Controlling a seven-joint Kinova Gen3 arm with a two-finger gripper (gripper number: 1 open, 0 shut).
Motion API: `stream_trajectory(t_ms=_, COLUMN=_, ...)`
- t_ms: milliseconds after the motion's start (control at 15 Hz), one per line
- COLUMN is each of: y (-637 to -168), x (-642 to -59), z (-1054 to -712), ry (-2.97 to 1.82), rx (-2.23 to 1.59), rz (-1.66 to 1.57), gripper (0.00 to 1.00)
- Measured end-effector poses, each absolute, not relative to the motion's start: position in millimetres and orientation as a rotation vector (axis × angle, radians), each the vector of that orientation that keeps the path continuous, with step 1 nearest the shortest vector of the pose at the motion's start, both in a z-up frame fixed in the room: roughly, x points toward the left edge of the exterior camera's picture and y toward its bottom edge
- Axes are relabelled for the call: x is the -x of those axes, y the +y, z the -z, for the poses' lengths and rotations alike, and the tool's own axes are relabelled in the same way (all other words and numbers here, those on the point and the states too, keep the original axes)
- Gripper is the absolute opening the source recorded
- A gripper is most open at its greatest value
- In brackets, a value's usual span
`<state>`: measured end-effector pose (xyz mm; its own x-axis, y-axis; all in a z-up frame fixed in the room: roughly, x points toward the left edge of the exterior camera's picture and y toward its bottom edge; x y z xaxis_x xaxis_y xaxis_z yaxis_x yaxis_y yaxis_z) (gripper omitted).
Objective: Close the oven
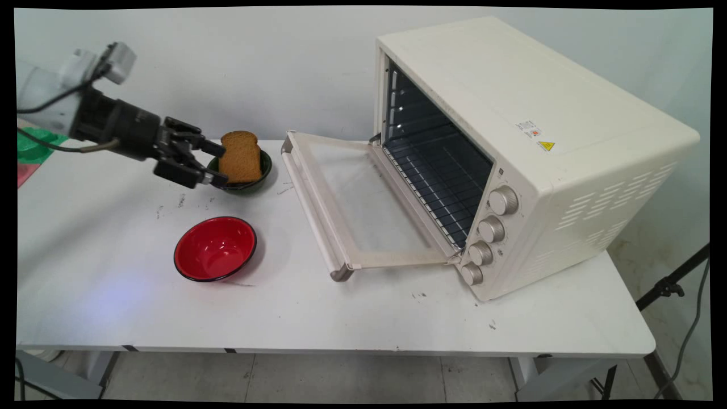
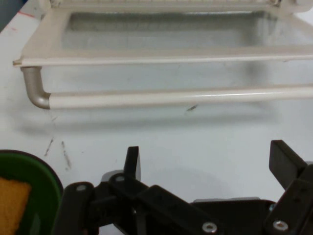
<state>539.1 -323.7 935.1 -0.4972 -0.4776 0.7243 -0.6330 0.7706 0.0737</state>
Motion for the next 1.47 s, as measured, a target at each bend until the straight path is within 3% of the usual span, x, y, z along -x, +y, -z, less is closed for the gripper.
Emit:
stream_trajectory(t_ms=400, y=-355.9, x=-507.8, z=-904.8, ry=-2.265, rx=-0.861, rz=-0.298, gripper=1.0)
stream_trajectory(t_ms=467, y=-361.3, x=-502.2, z=-898.7, ry=-2.277, rx=-0.864, rz=-0.305, gripper=0.0)
stream_trajectory(t_ms=1467, y=-414.6, x=-434.3, z=-823.3, ry=-2.389, rx=-0.837, rz=-0.366, gripper=0.0)
